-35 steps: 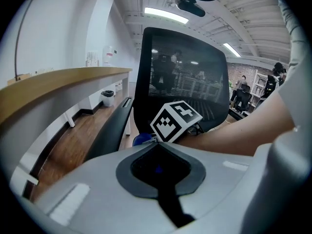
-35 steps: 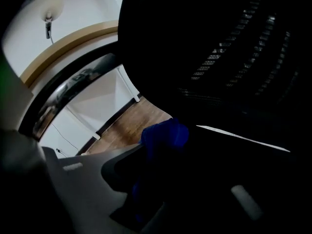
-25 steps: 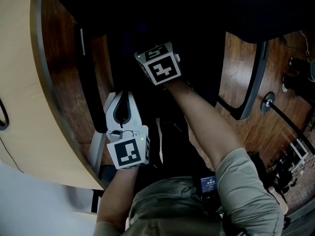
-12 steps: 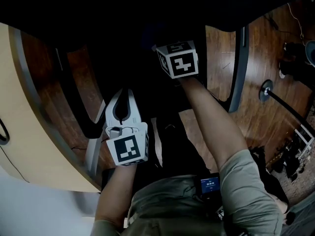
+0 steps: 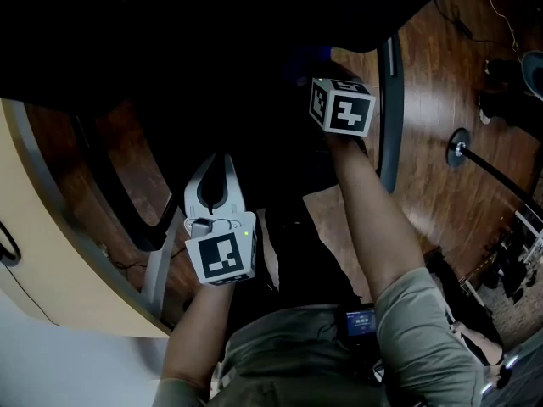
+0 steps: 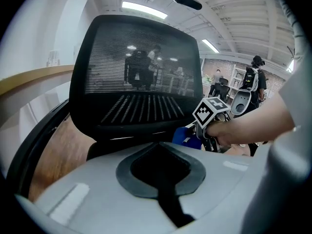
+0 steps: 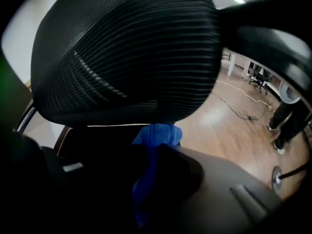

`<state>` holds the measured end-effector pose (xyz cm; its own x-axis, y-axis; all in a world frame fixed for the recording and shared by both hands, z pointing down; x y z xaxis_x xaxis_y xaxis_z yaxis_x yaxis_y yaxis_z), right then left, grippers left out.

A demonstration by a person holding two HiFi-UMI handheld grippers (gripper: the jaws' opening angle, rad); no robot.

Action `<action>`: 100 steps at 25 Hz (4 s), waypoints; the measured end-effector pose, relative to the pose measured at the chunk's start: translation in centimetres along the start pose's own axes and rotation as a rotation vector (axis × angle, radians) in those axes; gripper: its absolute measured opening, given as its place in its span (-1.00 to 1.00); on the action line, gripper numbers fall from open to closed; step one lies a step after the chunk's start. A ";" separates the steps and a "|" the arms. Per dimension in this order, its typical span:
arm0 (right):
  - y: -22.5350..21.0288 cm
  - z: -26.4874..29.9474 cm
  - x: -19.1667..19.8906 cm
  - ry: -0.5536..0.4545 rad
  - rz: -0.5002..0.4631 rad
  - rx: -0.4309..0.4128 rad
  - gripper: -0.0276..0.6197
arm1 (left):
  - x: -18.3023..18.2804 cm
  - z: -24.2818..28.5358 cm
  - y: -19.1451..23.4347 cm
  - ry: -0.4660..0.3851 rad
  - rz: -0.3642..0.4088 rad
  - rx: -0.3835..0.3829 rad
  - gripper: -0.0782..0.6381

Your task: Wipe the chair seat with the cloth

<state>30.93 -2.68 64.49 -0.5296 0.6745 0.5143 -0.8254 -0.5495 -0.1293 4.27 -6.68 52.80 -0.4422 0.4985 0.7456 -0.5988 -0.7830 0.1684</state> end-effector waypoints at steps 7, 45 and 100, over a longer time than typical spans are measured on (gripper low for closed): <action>-2.5 0.0 1.6 0.011 0.022 0.073 -0.64 | 0.6 1.2 -1.8 0.015 -0.003 0.021 -0.77; 34.2 0.7 10.0 0.079 -0.534 -0.512 -0.64 | 8.5 -13.6 10.2 0.008 -0.181 -0.255 -0.76; 4.8 -5.6 8.6 -0.081 -0.017 -0.016 -0.64 | 7.9 -6.0 -0.5 0.031 -0.025 -0.079 -0.76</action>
<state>21.31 3.21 63.59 -0.4982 0.6415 0.5833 -0.8376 -0.5300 -0.1325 -2.96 -0.12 54.77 -0.4462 0.5296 0.7214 -0.6603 -0.7389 0.1341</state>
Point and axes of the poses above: the fingertips, and each gripper's own axes: z forward along the fingers, y to its left, x out of its underside, the point moved 7 cm from there along -z, backward along the fingers, and after that the axes turned 1 degree about -y, right-handed, at the moved point
